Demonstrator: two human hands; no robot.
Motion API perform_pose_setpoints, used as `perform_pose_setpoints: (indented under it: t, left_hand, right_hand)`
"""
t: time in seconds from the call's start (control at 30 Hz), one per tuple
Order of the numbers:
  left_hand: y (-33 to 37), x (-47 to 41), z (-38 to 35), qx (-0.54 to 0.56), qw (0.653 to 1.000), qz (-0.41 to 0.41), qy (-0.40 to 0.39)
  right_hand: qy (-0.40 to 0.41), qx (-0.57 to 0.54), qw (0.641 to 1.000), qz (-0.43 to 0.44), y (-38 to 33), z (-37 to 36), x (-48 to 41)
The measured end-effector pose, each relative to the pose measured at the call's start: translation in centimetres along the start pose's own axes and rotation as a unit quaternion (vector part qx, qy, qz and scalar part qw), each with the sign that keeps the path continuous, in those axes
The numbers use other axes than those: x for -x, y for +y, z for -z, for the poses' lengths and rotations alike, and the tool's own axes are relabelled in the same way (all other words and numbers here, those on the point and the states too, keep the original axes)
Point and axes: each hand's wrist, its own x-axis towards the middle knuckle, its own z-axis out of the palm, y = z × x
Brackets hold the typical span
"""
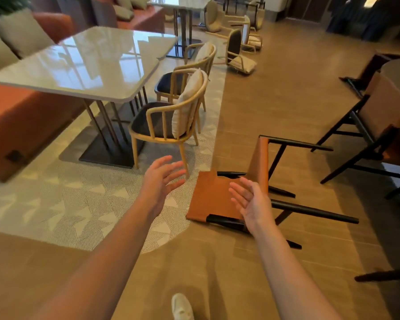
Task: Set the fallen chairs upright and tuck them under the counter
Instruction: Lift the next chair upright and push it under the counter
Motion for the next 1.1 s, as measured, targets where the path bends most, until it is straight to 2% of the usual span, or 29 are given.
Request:
perform_pose_setpoints:
  t: [0.3, 0.43, 0.67, 0.9, 1.1]
  left_hand:
    - [4.8, -12.3, 3.5, -0.009, 0.999, 0.03, -0.013]
    - [6.0, -18.6, 4.9, -0.024, 0.997, 0.058, -0.041]
    - [8.7, -29.2, 6.4, -0.073, 0.983, 0.106, -0.133]
    - [7.9, -38.4, 5.3, -0.126, 0.953, 0.163, -0.222]
    - [5.5, -45.9, 1.4, -0.201, 0.928, 0.179, -0.256]
  right_hand:
    - [0.007, -0.002, 1.0, 0.001, -1.2, -10.7, -8.3]
    - [0.05, -0.019, 0.999, 0.007, 0.0, -14.2, -11.7]
    - [0.144, -0.069, 0.987, 0.027, 2.6, -20.6, -15.7]
    - [0.219, -0.088, 0.971, 0.046, 3.6, -23.1, -19.7]
    - [0.27, -0.099, 0.956, 0.049, 2.3, -23.5, -26.3]
